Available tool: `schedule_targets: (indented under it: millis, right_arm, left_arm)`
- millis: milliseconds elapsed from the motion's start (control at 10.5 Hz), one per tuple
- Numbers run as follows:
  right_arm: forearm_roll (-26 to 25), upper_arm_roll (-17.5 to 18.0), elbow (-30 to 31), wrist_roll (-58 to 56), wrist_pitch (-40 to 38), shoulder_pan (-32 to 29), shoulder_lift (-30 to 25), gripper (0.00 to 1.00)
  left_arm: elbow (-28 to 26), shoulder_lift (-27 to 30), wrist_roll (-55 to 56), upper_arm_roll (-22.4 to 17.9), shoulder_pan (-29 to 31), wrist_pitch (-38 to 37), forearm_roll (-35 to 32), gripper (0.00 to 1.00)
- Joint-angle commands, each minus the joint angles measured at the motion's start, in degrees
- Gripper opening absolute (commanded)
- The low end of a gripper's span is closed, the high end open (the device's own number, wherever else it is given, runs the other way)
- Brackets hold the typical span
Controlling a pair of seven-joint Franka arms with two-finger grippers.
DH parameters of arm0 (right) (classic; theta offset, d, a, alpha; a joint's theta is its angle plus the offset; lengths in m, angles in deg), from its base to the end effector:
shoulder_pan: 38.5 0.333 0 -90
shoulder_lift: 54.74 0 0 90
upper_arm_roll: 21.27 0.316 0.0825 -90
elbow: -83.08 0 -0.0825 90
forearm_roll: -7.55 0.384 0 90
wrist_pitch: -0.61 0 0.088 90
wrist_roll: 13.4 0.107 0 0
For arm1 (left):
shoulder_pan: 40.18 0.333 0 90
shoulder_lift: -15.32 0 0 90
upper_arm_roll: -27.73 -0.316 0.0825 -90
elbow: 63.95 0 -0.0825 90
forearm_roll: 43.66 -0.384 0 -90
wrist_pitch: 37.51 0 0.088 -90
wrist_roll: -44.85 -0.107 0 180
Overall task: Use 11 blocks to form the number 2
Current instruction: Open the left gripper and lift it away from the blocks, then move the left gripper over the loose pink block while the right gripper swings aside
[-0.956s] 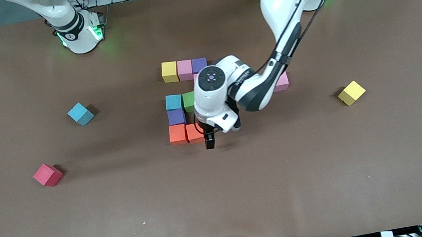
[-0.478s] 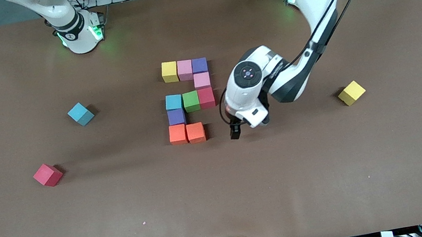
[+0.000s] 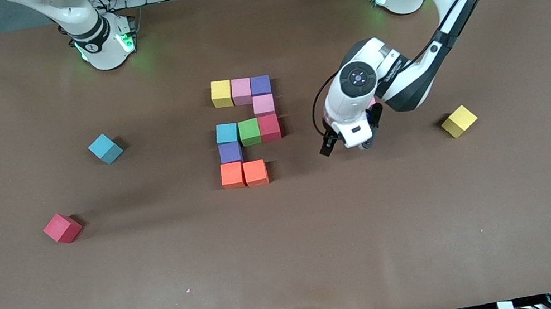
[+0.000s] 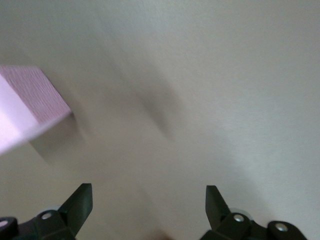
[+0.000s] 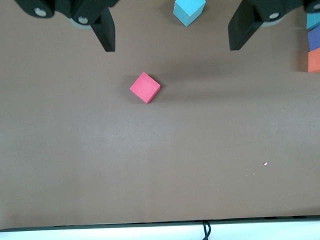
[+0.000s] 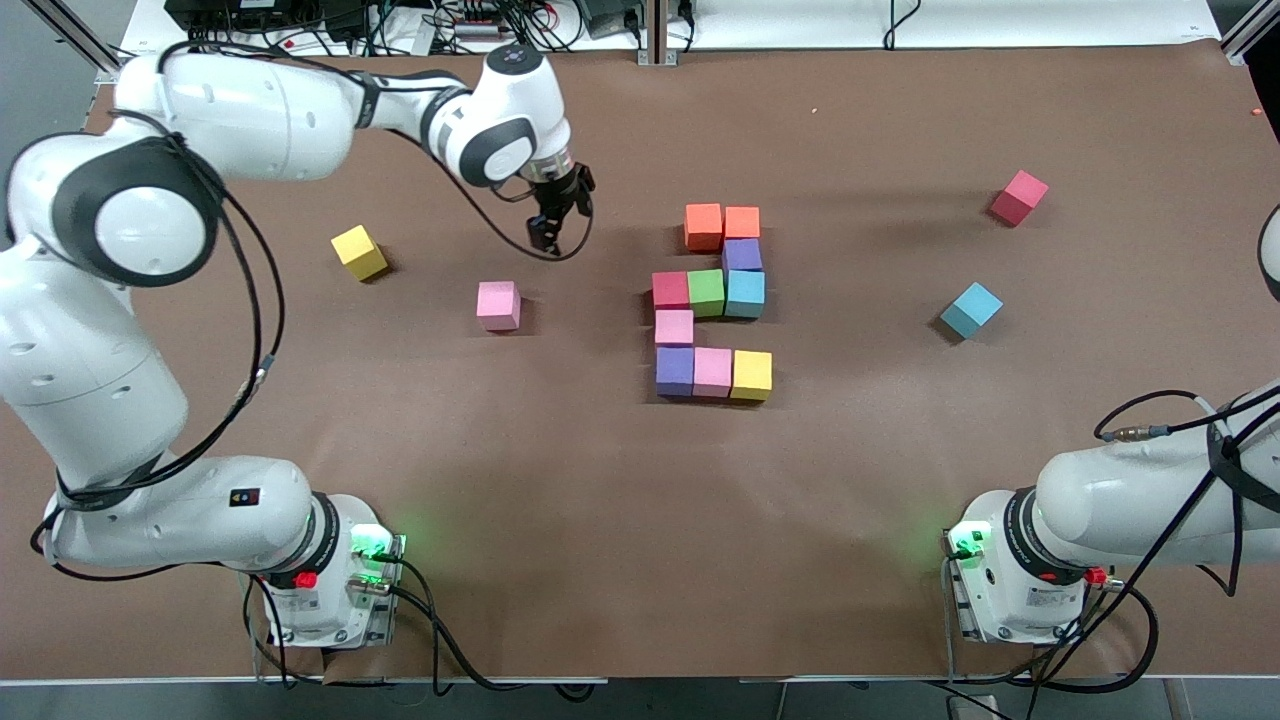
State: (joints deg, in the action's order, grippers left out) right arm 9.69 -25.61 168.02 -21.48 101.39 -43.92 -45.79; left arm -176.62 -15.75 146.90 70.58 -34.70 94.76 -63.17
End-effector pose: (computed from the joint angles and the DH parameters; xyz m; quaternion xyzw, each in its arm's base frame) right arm 0.6117 -0.0982 0.5932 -0.9980 0.0162 -0.0615 0.0032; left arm 0.4984 -0.3489 0.2572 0.8859 0.4601 -0.0578 0.0080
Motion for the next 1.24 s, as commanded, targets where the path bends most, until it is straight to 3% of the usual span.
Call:
schedule_targets:
  millis: [0,382,669,765,956,1147]
  right_arm:
    - [0.8,0.2,-1.3,-0.5,-0.2,-0.2,1.2,1.00]
    - [1.0,0.4,-1.2,-0.5,-0.3,1.3,2.0,1.00]
    - [0.9,0.5,-1.3,-0.2,0.2,3.7,3.2,1.00]
    - [-0.7,0.4,-1.0,0.0,1.8,6.9,3.3,1.00]
    - [-9.7,0.5,-1.1,0.2,4.1,9.2,3.5,1.00]
    - [-9.6,0.4,-0.7,2.3,2.0,8.3,3.1,1.00]
  left_arm:
    - [-5.6,5.1,-11.5,1.1,2.9,-1.2,0.8,1.00]
    - [-5.8,5.1,-37.1,1.2,7.1,-8.9,0.8,1.00]
    - [-7.4,4.5,-45.6,1.5,8.4,-9.1,1.1,1.00]
    - [-8.0,4.3,-47.9,2.3,9.6,-8.8,1.2,1.00]
    - [-9.2,3.5,-50.4,4.9,12.3,-8.2,1.2,1.00]
    - [-10.6,3.3,-52.0,5.0,12.5,-7.0,1.2,1.00]
